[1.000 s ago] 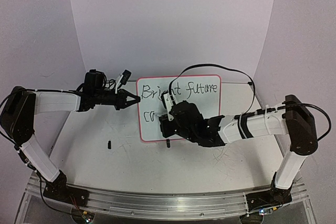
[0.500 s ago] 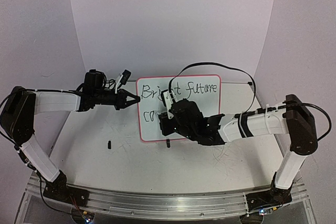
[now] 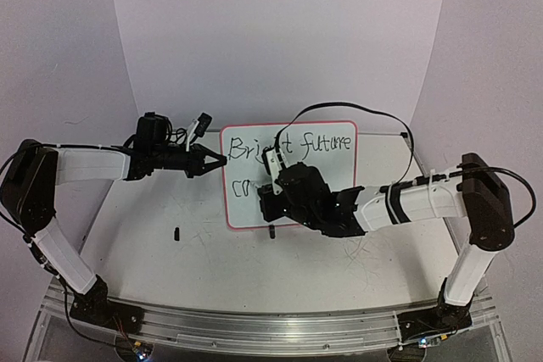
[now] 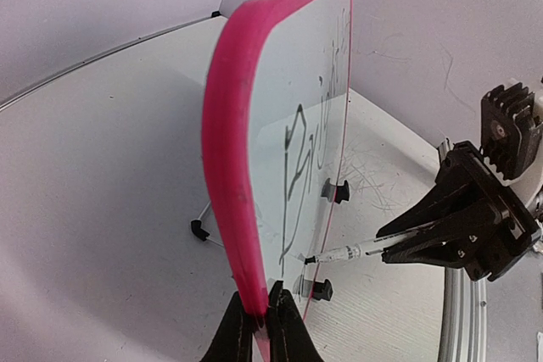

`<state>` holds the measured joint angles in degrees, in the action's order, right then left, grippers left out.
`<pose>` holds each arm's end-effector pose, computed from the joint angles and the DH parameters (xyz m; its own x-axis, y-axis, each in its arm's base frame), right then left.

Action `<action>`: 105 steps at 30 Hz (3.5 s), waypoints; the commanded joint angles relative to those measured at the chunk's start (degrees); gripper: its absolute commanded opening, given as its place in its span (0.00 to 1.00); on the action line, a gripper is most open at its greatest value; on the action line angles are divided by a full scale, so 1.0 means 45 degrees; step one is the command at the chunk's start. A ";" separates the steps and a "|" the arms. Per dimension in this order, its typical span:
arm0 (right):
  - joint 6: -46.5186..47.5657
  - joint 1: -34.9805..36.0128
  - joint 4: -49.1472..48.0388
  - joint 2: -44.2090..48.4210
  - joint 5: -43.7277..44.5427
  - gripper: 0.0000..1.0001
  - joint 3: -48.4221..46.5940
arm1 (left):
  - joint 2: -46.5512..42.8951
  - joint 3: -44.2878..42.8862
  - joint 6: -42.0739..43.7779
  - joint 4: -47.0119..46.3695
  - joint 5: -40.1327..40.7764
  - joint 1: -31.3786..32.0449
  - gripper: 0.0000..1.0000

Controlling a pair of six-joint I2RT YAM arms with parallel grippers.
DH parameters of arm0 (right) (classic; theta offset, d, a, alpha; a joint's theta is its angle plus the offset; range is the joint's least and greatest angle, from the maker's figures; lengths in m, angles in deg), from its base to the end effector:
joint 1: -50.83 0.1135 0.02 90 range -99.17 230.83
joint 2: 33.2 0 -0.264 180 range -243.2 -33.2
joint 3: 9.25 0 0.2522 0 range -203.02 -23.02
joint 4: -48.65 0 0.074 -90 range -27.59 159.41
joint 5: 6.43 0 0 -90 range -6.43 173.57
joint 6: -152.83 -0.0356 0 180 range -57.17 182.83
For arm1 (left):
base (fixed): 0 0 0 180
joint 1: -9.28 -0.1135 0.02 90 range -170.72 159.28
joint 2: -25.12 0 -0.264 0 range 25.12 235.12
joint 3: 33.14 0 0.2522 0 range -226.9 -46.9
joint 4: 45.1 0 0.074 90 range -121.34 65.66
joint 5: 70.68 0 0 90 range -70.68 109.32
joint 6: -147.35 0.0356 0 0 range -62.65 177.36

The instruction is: Write a sentence on the whiteboard

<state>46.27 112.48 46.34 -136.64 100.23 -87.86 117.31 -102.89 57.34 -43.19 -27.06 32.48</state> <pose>0.2037 0.3561 0.2230 -0.3788 -0.1270 -0.9167 -0.6358 0.7555 0.1580 0.3143 -0.1627 0.2404 -0.3791 0.1624 -0.9110 0.8779 0.3743 -0.2986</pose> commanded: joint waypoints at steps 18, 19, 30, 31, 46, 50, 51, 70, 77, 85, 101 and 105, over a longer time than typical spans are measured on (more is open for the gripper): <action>-0.0792 -0.0098 0.0584 0.0718 -0.0074 0.00 0.0997 | -0.0663 -0.0331 0.0667 -0.0765 0.0304 -0.0048 0.00; -0.0775 -0.0080 0.0605 0.0763 -0.0104 0.00 0.0956 | -0.0661 -0.0330 0.0667 -0.0765 0.0303 -0.0051 0.00; -0.0166 -0.0138 -0.0337 0.1563 -0.0197 0.00 0.0623 | -0.0639 -0.0347 0.0674 -0.0761 0.0324 -0.0053 0.00; -0.0112 -0.0162 -0.0336 0.1409 -0.0172 0.00 0.0452 | -0.0652 -0.0339 0.0672 -0.0774 0.0335 -0.0057 0.00; 0.0204 -0.0383 -0.0020 0.0413 0.0404 0.00 -0.0719 | -0.0697 -0.0325 0.0683 -0.0765 0.0366 -0.0058 0.00; 0.0115 -0.0386 0.0204 0.0371 0.0341 0.00 -0.0599 | -0.0681 -0.0334 0.0687 -0.0750 0.0349 -0.0053 0.00; 0.0072 -0.0396 0.0223 0.0371 0.0314 0.00 -0.0539 | -0.0680 -0.0344 0.0686 -0.0762 0.0347 -0.0055 0.00; -0.0877 -0.0141 0.0670 0.0567 -0.0165 0.00 0.0723 | -0.0679 -0.0345 0.0686 -0.0763 0.0345 -0.0055 0.00; -0.1173 -0.0010 0.0796 0.0663 -0.0221 0.00 0.1053 | -0.0661 -0.0332 0.0684 -0.0765 0.0324 -0.0051 0.00; -0.0831 0.0012 0.0684 0.1752 0.0164 0.00 0.1251 | -0.0661 -0.0311 0.0686 -0.0765 0.0366 -0.0057 0.00; 0.0146 -0.0357 -0.0043 0.1268 0.0688 0.00 -0.0095 | -0.0663 -0.0328 0.0686 -0.0761 0.0327 -0.0058 0.00; 0.0153 -0.0457 -0.0053 0.1080 0.0595 0.00 -0.0246 | -0.0678 -0.0329 0.0690 -0.0772 0.0346 -0.0056 0.00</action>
<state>46.02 111.05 48.14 -130.55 101.66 -86.30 117.00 -102.89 57.41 -43.11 -27.62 32.54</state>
